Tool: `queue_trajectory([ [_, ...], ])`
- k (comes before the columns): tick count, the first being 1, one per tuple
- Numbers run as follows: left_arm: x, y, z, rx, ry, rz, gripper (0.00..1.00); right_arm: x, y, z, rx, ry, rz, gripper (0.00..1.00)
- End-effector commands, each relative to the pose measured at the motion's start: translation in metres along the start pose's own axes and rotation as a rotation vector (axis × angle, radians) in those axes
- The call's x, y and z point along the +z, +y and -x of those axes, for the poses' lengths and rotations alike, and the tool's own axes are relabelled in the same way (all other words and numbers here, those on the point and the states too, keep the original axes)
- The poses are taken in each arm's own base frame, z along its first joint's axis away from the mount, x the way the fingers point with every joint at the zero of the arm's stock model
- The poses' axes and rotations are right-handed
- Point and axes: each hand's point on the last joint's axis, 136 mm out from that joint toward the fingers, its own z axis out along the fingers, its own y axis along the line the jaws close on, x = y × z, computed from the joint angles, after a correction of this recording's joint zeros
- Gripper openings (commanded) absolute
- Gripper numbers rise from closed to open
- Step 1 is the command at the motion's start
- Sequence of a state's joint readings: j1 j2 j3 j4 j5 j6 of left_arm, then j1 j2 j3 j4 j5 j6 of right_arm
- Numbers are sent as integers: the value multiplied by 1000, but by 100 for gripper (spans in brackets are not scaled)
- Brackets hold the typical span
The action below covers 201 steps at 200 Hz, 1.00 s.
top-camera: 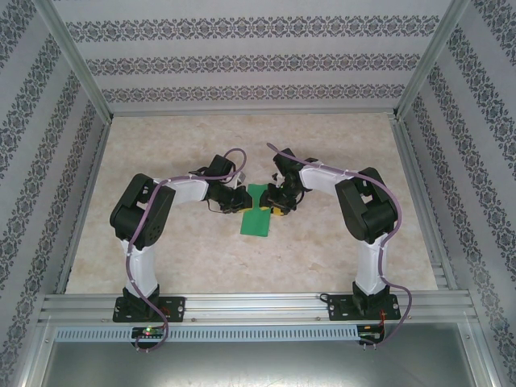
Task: Fold a paper plane with a square sheet of paper (pick it up from the middle)
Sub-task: Hold the square sheet of paper at the center of the table.
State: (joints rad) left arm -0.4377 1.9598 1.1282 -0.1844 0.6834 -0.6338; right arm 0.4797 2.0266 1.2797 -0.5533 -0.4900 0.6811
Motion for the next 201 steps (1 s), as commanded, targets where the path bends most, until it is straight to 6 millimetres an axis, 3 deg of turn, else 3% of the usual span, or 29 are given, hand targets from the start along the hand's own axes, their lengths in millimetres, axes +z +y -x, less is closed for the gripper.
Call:
queue_trajectory([
  [1, 2, -13, 1, 24, 2, -42, 14, 58, -122, -32, 126, 113, -396, 42],
  [62, -4, -22, 2, 32, -8, -69, 14, 60, -128, -34, 135, 117, -412, 42],
  [126, 6, -4, -7, -6, 38, -10, 10, 62, -131, -36, 141, 121, -413, 42],
  [201, 16, 56, -48, -103, 170, 210, 0, 52, -110, -34, 117, 93, -355, 43],
])
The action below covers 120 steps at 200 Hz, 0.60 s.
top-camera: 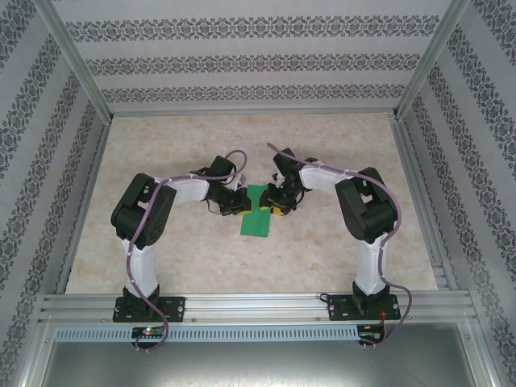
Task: Fold a paper plane with a square sheet of paper (pick it up from the middle)
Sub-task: Hold the square sheet of paper at the center of the table.
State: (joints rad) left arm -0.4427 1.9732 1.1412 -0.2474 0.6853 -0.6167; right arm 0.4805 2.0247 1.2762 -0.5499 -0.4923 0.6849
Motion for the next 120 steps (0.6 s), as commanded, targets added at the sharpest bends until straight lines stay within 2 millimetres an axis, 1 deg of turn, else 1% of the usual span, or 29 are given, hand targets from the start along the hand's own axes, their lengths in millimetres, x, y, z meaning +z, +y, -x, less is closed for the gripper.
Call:
queue_trajectory([
  [1, 17, 50, -36, -90, 125, 182, 0, 51, -110, -33, 115, 89, -355, 43],
  [17, 20, 60, -41, -102, 142, 211, 0, 41, -97, -29, 101, 61, -319, 43],
  [27, 22, 65, -44, -109, 149, 229, 0, 31, -85, -26, 84, 32, -285, 44],
  [36, 22, 70, -45, -115, 153, 248, 0, 17, -71, -24, 66, -2, -241, 45],
  [47, 24, 75, -46, -121, 158, 259, 0, -1, -58, -23, 49, -49, -203, 46],
  [69, 27, 80, -49, -128, 166, 269, 0, -39, -38, -21, 19, -150, -141, 48],
  [79, 28, 80, -49, -125, 168, 267, 0, -53, -28, -21, 3, -187, -111, 47],
  [97, 28, 81, -49, -121, 169, 271, 0, -67, -11, -22, -15, -239, -47, 41],
  [111, 28, 82, -49, -119, 168, 274, 0, -70, 3, -21, -30, -268, -7, 28],
  [120, 28, 83, -49, -121, 170, 276, 0, -69, 11, -21, -41, -273, 12, 20],
])
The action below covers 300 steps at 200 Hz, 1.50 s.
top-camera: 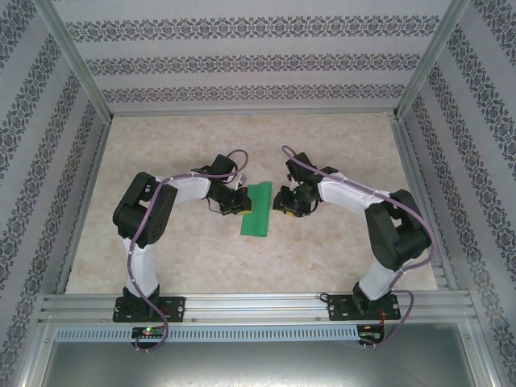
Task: Fold a paper plane with a square sheet of paper (pick it up from the middle)
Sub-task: Hold the square sheet of paper at the center of the table, then fold the square sheet of paper in half at the center of the table.
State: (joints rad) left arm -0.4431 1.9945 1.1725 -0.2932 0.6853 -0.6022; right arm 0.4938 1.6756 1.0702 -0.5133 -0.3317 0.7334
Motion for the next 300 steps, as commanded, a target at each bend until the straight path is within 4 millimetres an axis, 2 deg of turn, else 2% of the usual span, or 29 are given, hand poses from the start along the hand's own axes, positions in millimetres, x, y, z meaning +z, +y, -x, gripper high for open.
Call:
queue_trajectory([
  [1, 28, 80, -47, -116, 146, 257, 0, -3, 15, 3, -4, -52, 28, 19],
  [20, 28, 80, -47, -118, 144, 259, 0, 7, 28, 4, -13, -49, 43, 0],
  [57, 30, 82, -48, -129, 147, 259, 0, 32, 43, 8, -8, -18, 67, 0],
  [87, 32, 83, -49, -135, 153, 261, 0, 46, 60, 10, -27, 14, 101, 0],
  [102, 33, 83, -49, -140, 155, 256, 0, 52, 61, 9, -31, 26, 87, 0],
  [133, 33, 84, -50, -150, 159, 262, 0, 61, 49, 6, -14, 51, 25, 0],
  [176, 33, 84, -49, -156, 157, 265, 0, 69, 45, 5, -10, 79, -3, 0],
  [216, 32, 89, -51, -169, 155, 288, 0, 75, 31, 2, -9, 108, -53, 0],
  [260, 30, 101, -58, -198, 159, 338, 0, 77, 4, -6, -10, 147, -123, 0],
  [300, 30, 112, -65, -211, 173, 380, 0, 69, -25, -10, -14, 149, -151, 0],
])
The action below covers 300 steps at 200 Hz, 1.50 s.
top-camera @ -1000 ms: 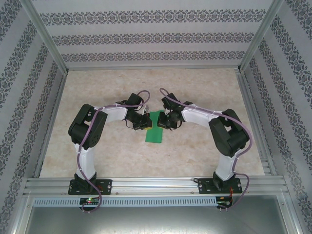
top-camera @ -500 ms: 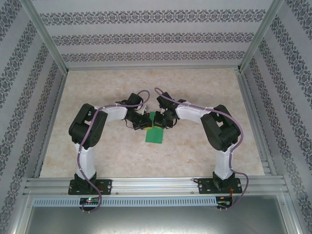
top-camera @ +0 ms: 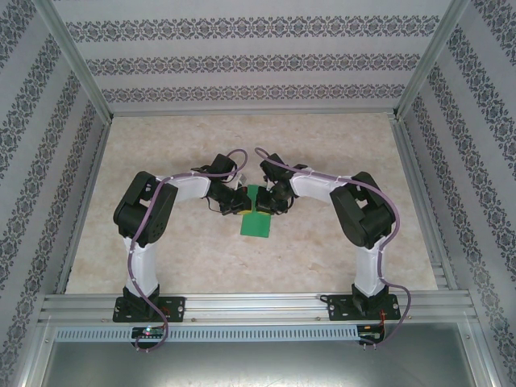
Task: Fold a paper plane with a square sheet of paper (pick it up from the middle)
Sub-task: Fold the square sheet of paper in half at the center of the table.
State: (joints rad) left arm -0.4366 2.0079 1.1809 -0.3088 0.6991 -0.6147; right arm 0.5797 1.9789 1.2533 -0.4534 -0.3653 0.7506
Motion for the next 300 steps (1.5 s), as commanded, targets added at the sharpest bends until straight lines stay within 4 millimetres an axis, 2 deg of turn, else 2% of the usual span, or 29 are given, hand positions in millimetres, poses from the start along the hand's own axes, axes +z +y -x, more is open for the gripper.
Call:
queue_trajectory([
  [1, 30, 111, -60, -186, 149, 383, 0, -2, -53, -17, 30, 47, -134, 0],
  [31, 32, 115, -62, -193, 154, 388, 0, -10, -75, -24, 40, 40, -136, 0],
  [48, 32, 116, -61, -192, 153, 388, 0, -19, -77, -21, 29, 10, -121, 0],
  [68, 33, 115, -61, -190, 156, 383, 0, -34, -65, -12, 8, -51, -77, 0],
  [88, 33, 114, -61, -189, 155, 377, 0, -50, -42, -1, -19, -115, 1, 0],
  [105, 33, 113, -61, -185, 155, 373, 0, -54, -22, 5, -38, -139, 81, 0],
  [135, 33, 112, -60, -181, 155, 370, 0, -35, 3, 6, -77, -100, 153, 0],
  [169, 32, 112, -62, -185, 159, 372, 0, -15, 12, 9, -108, -65, 192, 0],
  [186, 32, 113, -63, -185, 160, 374, 0, -11, 8, 10, -132, -74, 188, 0],
  [213, 31, 115, -64, -191, 161, 380, 0, -5, -8, 10, -140, -98, 190, 0],
  [249, 32, 120, -70, -201, 170, 392, 0, -2, -53, 10, -57, -131, 153, 0],
  [274, 33, 121, -71, -202, 172, 390, 0, -21, -70, 24, -4, -200, 138, 0],
  [288, 33, 120, -71, -199, 171, 386, 0, -37, -68, 33, -4, -257, 142, 0],
  [300, 33, 120, -72, -201, 174, 384, 0, -50, -57, 38, -23, -297, 167, 0],
])
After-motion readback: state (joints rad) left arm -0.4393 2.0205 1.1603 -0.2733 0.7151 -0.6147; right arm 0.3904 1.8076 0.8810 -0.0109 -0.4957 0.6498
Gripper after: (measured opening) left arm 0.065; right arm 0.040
